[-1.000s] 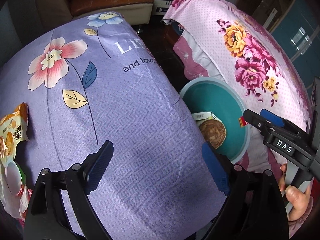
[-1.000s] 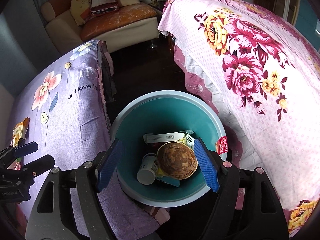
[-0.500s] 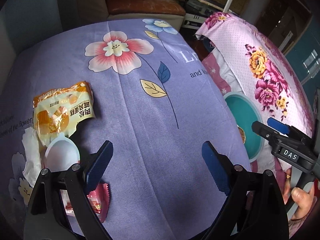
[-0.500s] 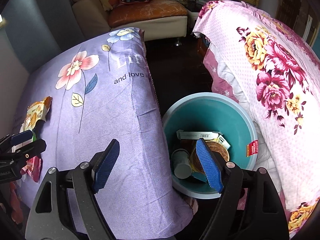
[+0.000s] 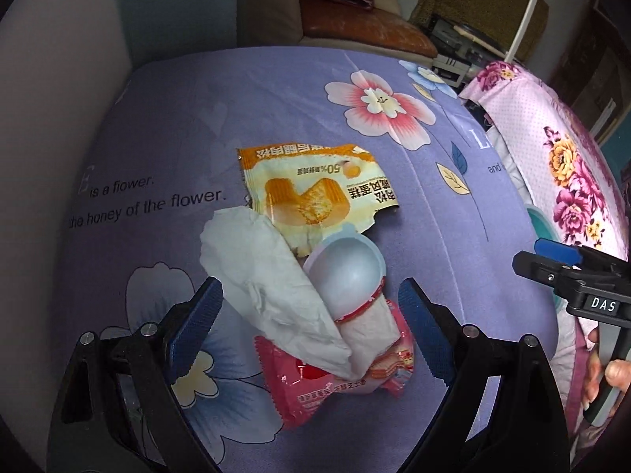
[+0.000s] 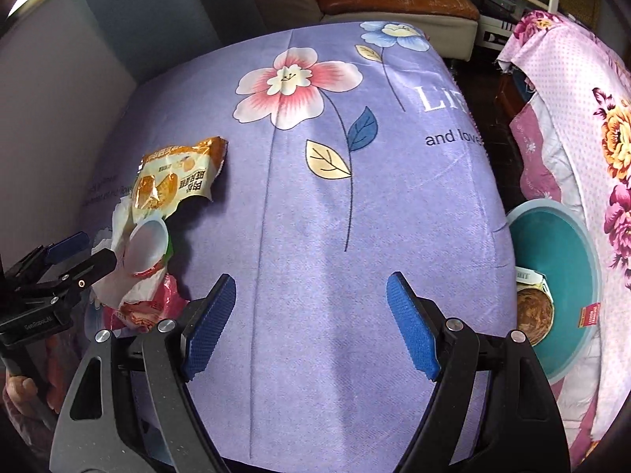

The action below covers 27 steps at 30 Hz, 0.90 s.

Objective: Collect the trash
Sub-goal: 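Move both tools back to the remaining trash on the bedspread, then grasp the white tissue with the left tool while the right tool grasps the yogurt cup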

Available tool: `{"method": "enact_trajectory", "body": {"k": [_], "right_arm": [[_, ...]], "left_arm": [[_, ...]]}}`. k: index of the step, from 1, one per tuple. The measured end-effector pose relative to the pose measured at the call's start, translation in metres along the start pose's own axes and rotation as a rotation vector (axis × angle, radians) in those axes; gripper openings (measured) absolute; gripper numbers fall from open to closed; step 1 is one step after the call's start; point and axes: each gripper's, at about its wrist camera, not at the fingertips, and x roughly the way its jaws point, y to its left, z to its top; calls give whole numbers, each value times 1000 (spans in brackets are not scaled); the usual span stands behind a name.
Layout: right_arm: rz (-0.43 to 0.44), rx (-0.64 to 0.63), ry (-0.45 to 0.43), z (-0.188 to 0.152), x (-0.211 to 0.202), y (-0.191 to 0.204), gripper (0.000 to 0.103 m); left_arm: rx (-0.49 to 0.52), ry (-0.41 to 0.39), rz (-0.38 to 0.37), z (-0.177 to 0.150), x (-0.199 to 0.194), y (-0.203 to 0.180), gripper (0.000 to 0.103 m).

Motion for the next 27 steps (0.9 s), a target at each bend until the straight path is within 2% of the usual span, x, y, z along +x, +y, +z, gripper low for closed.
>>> {"method": "enact_trajectory", "body": {"k": [9, 12, 19, 22, 24, 26, 27], "right_arm": [[90, -100, 68, 22, 35, 68, 74], [110, -113, 94, 27, 48, 82, 66], [137, -139, 140, 37, 75, 106, 56], [143, -141, 154, 40, 86, 113, 47], [147, -148, 157, 41, 90, 116, 26], [136, -152, 144, 42, 90, 118, 9], [127, -154, 131, 42, 88, 117, 8]], "left_arm": [[-79, 48, 37, -21, 14, 56, 91], [-99, 55, 27, -26, 16, 68, 91], [-120, 78, 12, -34, 22, 83, 91], [-116, 78, 12, -35, 22, 85, 91], [-114, 80, 13, -35, 23, 86, 91], [-112, 81, 14, -35, 22, 85, 92], [-110, 81, 15, -35, 22, 85, 92]]}}
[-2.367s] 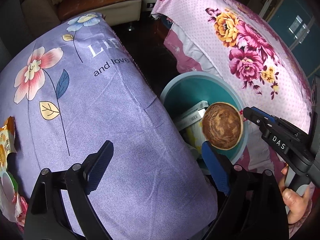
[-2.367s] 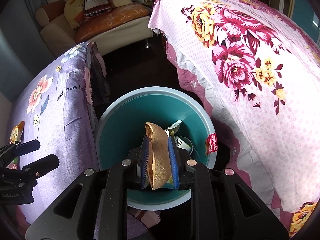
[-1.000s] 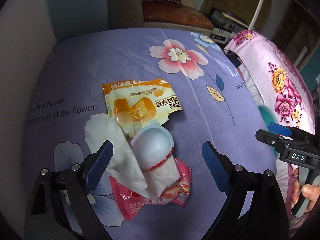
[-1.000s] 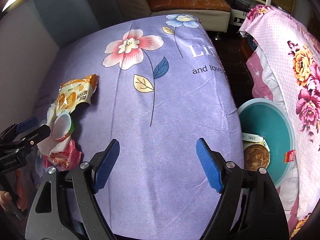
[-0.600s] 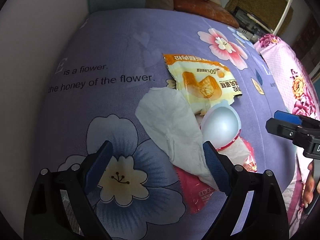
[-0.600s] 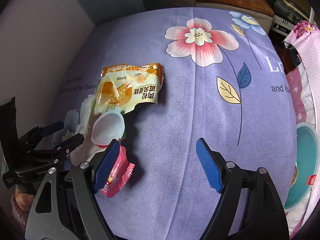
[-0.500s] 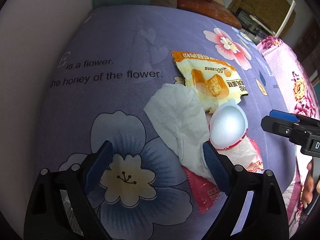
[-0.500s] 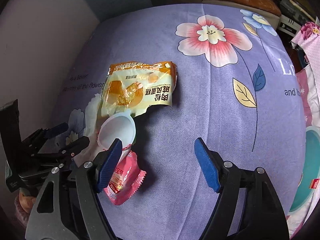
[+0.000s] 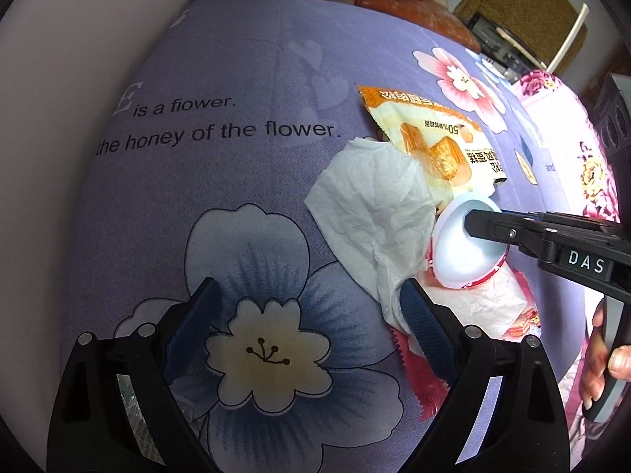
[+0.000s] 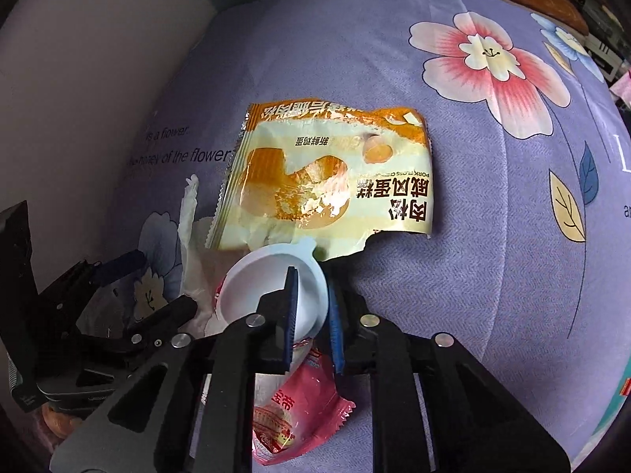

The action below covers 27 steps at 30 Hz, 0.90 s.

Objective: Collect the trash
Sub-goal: 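Grasp the white tissue with the left tool while the right tool grasps the yogurt cup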

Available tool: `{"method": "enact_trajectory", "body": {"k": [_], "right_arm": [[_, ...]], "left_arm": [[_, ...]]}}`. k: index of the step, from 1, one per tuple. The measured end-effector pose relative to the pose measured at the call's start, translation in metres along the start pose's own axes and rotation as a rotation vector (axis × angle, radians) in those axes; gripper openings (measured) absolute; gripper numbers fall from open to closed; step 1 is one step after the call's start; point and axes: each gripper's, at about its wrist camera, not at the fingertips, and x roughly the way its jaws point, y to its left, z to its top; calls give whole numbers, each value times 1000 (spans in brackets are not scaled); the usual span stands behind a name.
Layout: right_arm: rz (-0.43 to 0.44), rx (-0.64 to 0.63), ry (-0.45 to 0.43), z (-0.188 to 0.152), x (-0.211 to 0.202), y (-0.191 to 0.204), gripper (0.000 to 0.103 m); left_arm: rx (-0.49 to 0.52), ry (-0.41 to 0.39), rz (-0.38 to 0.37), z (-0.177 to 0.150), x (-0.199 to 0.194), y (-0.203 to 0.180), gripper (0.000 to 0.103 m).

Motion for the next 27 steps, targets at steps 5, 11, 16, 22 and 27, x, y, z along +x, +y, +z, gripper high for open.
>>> {"method": "enact_trajectory", "body": {"k": [5, 11, 16, 22, 27], "right_arm": [[-29, 48, -56, 0, -18, -19, 7], [-41, 123, -92, -9, -37, -52, 7], [-35, 157, -111, -21, -48, -71, 7], [-26, 178, -135, -34, -59, -91, 7], [-21, 197, -154, -43, -68, -102, 7]], "left_arm": [[8, 0, 14, 4, 4, -6, 95], [-12, 18, -33, 17, 11, -20, 95], [-18, 51, -136, 30, 16, -41, 95], [17, 78, -130, 41, 30, -76, 97], [67, 67, -55, 43, 41, -105, 97]]}}
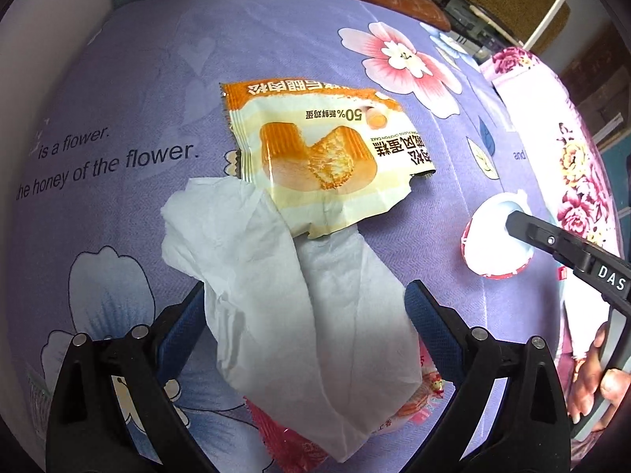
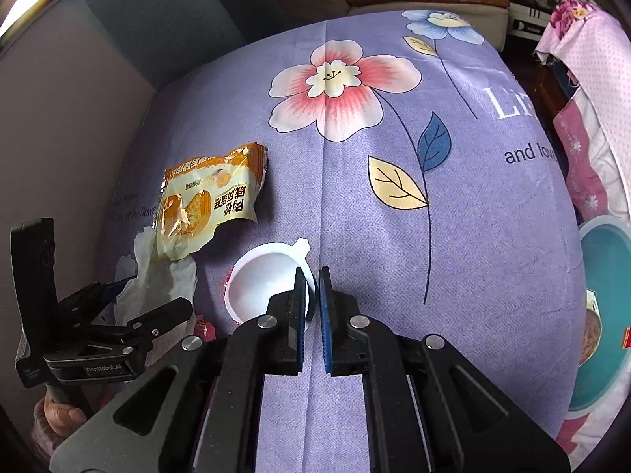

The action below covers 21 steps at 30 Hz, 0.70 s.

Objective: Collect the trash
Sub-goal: 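Grasp the white tissue with the left tool while the right tool grasps the yogurt cup, then carry the tissue and yogurt cup over the teal bin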

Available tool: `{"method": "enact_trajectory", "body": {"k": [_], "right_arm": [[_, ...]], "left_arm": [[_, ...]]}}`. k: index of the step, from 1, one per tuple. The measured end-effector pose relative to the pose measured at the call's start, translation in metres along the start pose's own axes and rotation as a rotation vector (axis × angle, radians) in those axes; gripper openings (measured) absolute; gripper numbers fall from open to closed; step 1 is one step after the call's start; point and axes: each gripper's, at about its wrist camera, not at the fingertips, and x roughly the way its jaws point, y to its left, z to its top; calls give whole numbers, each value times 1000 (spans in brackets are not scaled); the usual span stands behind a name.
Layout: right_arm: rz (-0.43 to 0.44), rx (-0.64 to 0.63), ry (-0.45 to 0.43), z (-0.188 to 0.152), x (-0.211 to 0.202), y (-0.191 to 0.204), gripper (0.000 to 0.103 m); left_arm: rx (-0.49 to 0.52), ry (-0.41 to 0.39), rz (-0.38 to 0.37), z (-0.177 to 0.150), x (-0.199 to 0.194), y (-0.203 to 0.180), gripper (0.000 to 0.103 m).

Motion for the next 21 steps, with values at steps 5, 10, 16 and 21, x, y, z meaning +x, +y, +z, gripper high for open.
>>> {"method": "enact_trajectory", "body": {"k": [5, 10, 16, 21], "right_arm": [[-7, 3, -24, 1, -6, -12, 7], [-4, 12, -40, -3, -10, -22, 7], [-12, 9, -65, -10, -19, -30, 7], [-5, 28, -92, -13, -30, -44, 7]], "left_arm": [[41, -28, 103, 3, 9, -22, 85], [55, -58, 173, 5, 5, -19, 49], [10, -73, 166, 3, -11, -5, 14], [28, -108, 90, -1, -39, -15, 13]]}}
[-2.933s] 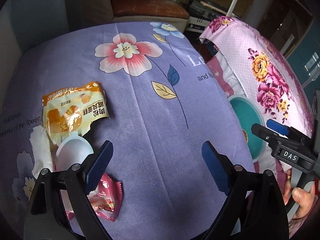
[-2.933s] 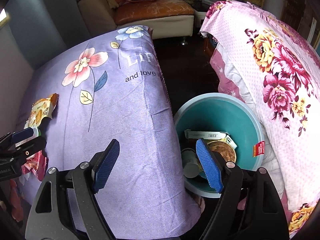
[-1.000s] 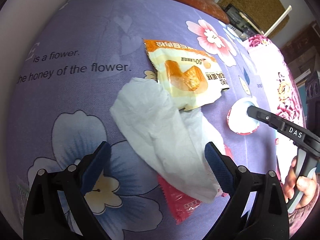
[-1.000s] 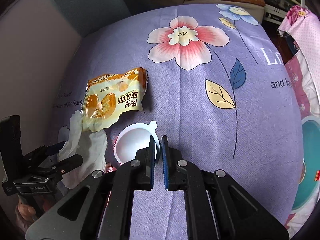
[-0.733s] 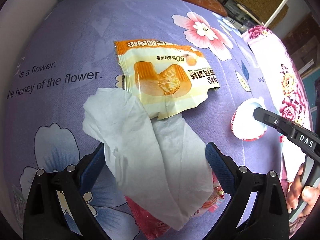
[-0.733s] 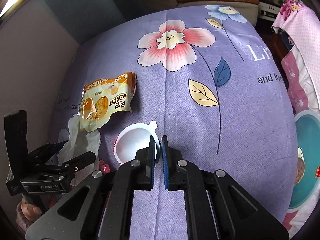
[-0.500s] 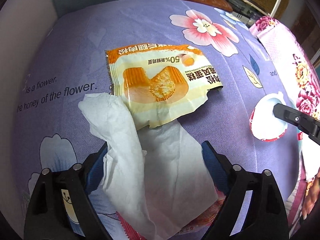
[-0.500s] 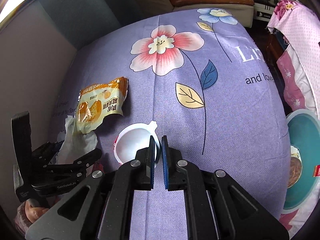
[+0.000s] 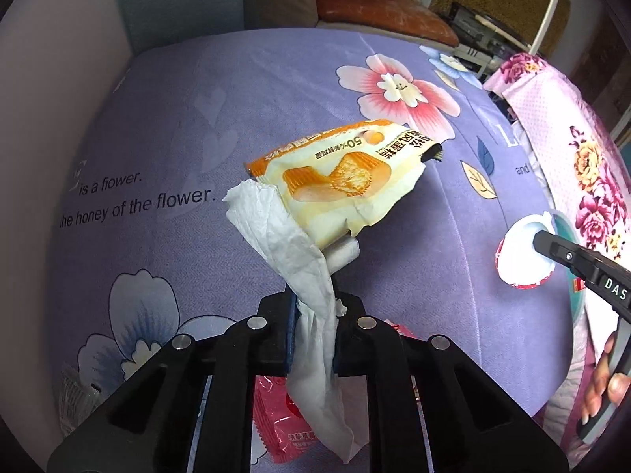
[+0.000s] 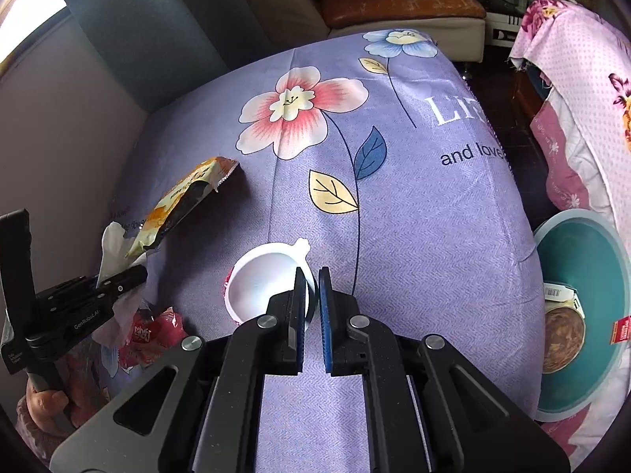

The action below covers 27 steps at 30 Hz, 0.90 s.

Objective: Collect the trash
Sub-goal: 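Carry the tissue and yogurt cup over the teal bin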

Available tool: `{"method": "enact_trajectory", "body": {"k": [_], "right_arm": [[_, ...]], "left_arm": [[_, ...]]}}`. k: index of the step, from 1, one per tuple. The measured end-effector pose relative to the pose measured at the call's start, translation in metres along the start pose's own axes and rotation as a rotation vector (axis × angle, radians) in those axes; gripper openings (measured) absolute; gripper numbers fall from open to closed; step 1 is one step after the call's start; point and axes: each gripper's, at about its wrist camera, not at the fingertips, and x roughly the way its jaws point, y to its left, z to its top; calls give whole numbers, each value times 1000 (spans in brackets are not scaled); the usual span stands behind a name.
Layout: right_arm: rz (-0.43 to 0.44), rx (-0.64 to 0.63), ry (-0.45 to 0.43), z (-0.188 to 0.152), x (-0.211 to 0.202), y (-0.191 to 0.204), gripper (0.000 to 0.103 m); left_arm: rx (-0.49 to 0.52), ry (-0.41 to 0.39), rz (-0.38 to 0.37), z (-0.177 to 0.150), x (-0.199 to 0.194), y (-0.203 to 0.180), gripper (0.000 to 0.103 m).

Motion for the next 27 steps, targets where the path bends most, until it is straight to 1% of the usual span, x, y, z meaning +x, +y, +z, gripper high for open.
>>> {"method": "enact_trajectory", "body": {"k": [5, 9, 12, 15, 19, 22, 27], "right_arm": [[7, 28, -37, -4, -18, -15, 7], [2, 57, -72, -7, -34, -31, 7], [-21, 84, -107, -10, -51, -50, 7], [-42, 125, -143, -15, -69, -75, 7], [-85, 186, -195, -22, -94, -113, 7], [-123, 243, -232, -30, -111, -145, 7], [-187, 333, -268, -49, -134, -197, 7]], "left_arm": [[54, -37, -90, 3, -27, -30, 14], [112, -39, -138, 3, -30, -63, 14], [162, -31, -166, 1, -26, -92, 14], [211, -15, -207, -1, -21, -123, 14], [302, -7, -253, -5, -19, -173, 14], [364, -2, -268, -9, -15, -208, 14], [424, 27, -291, -13, 1, -259, 14]]}}
